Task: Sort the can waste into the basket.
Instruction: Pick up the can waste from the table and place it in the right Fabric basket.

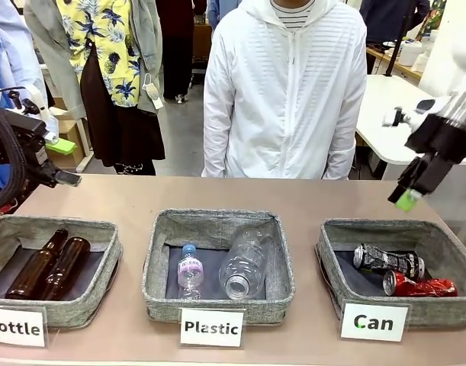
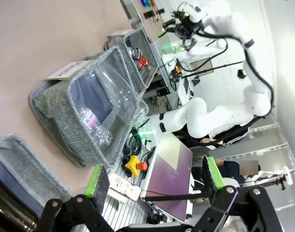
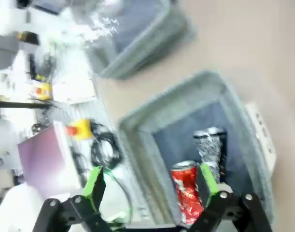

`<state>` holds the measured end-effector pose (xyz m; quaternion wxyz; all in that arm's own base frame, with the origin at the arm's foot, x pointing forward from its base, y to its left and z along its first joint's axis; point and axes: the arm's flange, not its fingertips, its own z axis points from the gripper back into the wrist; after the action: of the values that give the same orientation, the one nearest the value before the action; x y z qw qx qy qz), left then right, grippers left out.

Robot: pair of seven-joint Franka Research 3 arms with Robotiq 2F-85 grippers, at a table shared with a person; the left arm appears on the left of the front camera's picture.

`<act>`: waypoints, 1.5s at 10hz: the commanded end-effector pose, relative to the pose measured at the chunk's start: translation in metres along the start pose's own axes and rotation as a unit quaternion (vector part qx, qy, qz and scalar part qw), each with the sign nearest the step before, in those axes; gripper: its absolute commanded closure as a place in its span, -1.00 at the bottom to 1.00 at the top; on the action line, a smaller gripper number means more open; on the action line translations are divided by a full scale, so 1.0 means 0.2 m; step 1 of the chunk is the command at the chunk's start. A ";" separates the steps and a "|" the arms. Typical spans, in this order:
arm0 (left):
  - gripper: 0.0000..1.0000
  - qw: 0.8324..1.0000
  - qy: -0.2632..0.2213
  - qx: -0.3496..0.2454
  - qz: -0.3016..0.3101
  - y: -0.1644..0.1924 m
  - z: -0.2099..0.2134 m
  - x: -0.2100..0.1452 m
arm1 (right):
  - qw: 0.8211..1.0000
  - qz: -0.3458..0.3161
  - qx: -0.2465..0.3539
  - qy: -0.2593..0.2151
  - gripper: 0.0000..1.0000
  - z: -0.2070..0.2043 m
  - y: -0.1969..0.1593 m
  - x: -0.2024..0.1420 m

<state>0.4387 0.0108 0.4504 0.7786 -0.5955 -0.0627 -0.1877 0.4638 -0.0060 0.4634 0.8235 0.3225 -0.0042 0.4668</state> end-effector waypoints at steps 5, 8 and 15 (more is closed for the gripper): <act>-1.00 1.000 0.003 0.006 0.000 -0.01 0.00 -0.01 | 0.766 -0.396 0.213 -0.459 -1.00 -0.08 -0.15 0.14; -1.00 1.000 0.003 0.006 0.000 -0.01 0.00 -0.01 | 0.882 -0.319 0.202 -0.280 -1.00 -0.06 -0.24 0.10; -1.00 1.000 0.003 0.006 0.000 -0.01 0.00 -0.01 | 0.882 -0.319 0.202 -0.280 -1.00 -0.06 -0.24 0.10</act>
<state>0.4388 0.0110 0.4502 0.7787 -0.5955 -0.0626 -0.1874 0.5058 -0.0010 0.4325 0.8109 0.5824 -0.0300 0.0482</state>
